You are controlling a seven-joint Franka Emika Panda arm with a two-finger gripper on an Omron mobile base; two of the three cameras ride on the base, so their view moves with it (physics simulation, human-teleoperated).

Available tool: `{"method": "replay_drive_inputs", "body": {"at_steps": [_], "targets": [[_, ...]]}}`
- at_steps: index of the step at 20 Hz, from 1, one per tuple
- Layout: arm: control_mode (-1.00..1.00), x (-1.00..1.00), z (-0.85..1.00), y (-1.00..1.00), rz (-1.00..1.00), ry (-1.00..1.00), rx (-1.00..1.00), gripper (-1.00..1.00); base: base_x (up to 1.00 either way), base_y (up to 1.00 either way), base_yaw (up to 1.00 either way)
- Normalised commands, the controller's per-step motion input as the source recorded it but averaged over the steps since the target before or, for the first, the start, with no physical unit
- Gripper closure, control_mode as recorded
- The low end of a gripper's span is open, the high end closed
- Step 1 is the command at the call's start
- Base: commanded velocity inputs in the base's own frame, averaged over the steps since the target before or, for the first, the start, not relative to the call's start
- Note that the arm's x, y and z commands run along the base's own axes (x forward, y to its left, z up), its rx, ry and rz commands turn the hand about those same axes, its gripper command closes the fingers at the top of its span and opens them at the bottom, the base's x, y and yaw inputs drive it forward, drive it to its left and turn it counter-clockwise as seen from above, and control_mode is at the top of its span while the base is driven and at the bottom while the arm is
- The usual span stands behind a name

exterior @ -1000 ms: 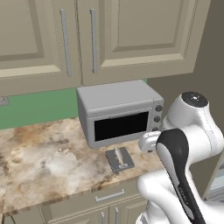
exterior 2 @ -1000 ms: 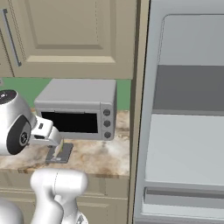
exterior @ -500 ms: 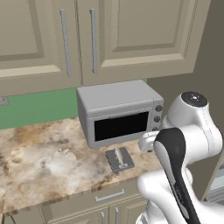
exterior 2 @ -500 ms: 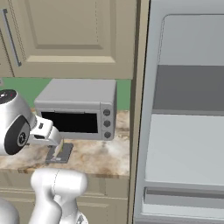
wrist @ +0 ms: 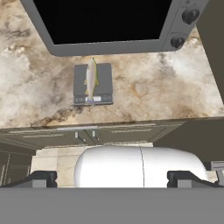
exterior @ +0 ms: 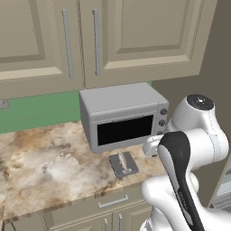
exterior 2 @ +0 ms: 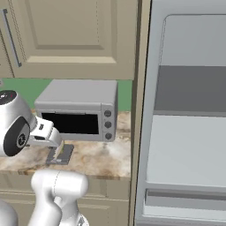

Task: Take the fish from the fridge and place it on the digital scale on the counter by the fridge. Wait a few seconds for a reading, then move it to the plate on the dining counter.

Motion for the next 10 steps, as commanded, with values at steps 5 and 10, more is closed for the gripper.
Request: {"method": "replay_drive_inputs", "body": {"at_steps": [5, 10], "targets": [[-1.00, 0.00, 0.00, 0.00, 0.00, 0.00, 0.00, -1.00, 0.00, 0.00, 0.00], [-1.00, 0.00, 0.00, 0.00, 0.00, 0.00, 0.00, -1.00, 0.00, 0.00, 0.00]]}}
